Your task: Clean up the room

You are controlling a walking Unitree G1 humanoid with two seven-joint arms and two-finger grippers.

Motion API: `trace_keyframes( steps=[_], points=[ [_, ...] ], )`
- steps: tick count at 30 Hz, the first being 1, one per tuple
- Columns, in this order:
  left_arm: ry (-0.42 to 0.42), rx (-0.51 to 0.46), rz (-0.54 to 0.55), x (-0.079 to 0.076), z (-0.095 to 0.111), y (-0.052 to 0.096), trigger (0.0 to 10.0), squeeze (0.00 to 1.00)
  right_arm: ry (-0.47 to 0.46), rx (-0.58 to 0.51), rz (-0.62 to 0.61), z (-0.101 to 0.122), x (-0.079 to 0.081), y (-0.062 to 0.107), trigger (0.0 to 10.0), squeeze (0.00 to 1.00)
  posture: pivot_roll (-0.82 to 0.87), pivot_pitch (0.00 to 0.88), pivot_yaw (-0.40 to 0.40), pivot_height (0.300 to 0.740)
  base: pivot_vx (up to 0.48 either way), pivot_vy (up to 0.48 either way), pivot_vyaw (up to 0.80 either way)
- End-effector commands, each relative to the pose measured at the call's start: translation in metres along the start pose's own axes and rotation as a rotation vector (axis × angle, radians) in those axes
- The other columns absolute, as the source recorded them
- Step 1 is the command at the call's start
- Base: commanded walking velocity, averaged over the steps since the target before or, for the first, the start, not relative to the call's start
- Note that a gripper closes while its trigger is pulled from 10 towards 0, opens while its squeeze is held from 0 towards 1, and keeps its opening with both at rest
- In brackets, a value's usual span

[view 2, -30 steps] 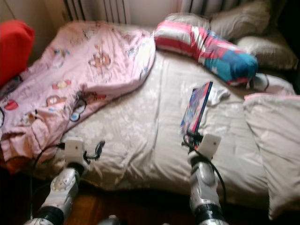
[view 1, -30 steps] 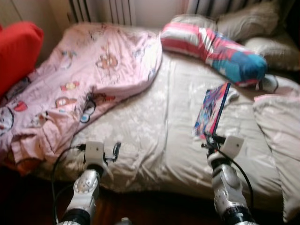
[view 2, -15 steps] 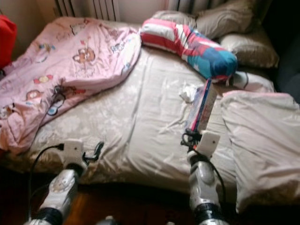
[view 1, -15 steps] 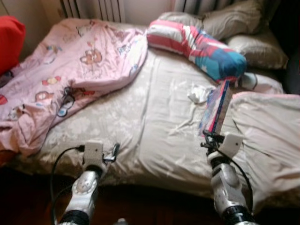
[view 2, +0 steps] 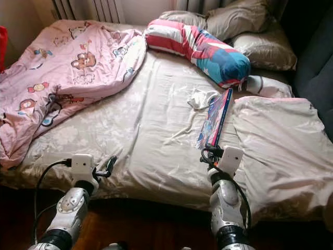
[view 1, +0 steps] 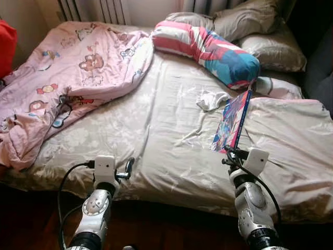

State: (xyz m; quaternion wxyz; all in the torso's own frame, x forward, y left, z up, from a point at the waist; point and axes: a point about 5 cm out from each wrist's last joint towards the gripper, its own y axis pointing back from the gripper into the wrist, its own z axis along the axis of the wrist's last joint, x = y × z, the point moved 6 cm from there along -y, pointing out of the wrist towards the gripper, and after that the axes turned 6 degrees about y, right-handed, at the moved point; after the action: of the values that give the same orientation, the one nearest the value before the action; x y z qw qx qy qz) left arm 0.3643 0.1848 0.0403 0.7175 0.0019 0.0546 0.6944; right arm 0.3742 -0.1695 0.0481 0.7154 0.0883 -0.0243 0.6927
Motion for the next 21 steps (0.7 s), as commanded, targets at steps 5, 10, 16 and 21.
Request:
trace_keyframes(
  steps=[5,10,16,21],
  points=[
    [-0.013,0.014,-0.009,0.0,-0.004,0.003,10.0,0.0,0.018,-0.048,0.011,0.013,0.003,-0.003,10.0,0.0,0.11,0.179,-0.023,0.74,0.0,0.0,0.0],
    [-0.005,0.014,-0.008,0.0,-0.004,0.003,10.0,0.0,0.029,-0.039,0.012,0.011,0.003,-0.002,10.0,0.0,0.11,0.181,-0.023,0.74,0.0,0.0,0.0],
    [-0.004,0.015,-0.006,0.0,-0.004,0.003,10.0,0.0,0.04,-0.031,0.009,0.009,0.002,-0.002,10.0,0.0,0.11,0.184,-0.024,0.74,0.051,0.0,0.0],
    [-0.005,0.016,-0.003,0.001,-0.005,0.003,10.0,0.0,0.091,0.026,-0.054,0.0,-0.01,-0.002,10.0,0.0,0.12,0.184,-0.025,0.74,0.337,0.0,0.0]
  ],
)
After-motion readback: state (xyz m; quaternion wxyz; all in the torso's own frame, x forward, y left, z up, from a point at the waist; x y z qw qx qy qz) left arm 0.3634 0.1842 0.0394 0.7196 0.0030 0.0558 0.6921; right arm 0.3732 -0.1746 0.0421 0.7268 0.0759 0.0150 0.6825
